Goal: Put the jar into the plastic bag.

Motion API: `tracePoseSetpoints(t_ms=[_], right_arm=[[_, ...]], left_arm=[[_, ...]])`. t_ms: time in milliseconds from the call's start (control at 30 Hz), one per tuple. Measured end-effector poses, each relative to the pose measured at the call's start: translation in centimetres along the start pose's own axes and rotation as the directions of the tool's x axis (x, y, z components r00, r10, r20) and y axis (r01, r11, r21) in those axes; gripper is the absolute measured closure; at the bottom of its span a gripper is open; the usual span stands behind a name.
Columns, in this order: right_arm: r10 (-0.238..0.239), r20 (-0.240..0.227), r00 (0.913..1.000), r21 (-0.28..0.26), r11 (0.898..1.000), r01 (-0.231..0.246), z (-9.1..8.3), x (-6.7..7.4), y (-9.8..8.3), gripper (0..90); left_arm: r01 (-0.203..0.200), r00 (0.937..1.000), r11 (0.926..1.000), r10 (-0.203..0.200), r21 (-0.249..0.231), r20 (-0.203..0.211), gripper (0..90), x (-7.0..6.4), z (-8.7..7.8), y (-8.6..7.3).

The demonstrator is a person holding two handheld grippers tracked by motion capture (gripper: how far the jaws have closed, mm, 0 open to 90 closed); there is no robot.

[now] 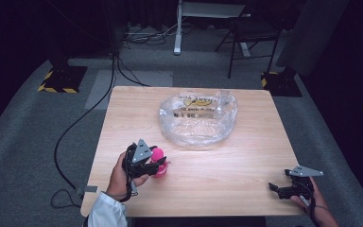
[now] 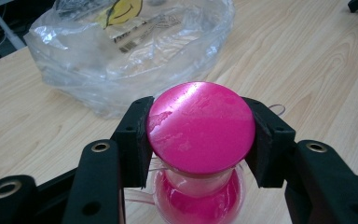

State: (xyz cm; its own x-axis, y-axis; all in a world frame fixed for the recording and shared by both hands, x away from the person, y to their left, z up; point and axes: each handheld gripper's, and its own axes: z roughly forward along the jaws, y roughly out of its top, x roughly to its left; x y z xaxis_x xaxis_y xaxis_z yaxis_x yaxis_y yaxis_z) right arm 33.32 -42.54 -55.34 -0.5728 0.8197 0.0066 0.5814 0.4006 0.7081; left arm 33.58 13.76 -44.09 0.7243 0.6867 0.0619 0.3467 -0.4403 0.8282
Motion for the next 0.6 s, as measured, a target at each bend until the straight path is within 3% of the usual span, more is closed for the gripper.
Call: tracePoseSetpoints(t_ms=[267,600], right_arm=[[0.0,0.0,1.0,0.0,1.0,0.0,0.0,0.0,0.0,0.0],[0.0,0.0,1.0,0.0,1.0,0.0,0.0,0.0,0.0,0.0]], left_arm=[[0.016,0.9999,0.9999,-0.016,-0.008,0.004,48.1,0.0,0.7,1.1],[-0.002,1.0,1.0,0.002,-0.001,0.005,48.1,0.0,1.8,3.0]])
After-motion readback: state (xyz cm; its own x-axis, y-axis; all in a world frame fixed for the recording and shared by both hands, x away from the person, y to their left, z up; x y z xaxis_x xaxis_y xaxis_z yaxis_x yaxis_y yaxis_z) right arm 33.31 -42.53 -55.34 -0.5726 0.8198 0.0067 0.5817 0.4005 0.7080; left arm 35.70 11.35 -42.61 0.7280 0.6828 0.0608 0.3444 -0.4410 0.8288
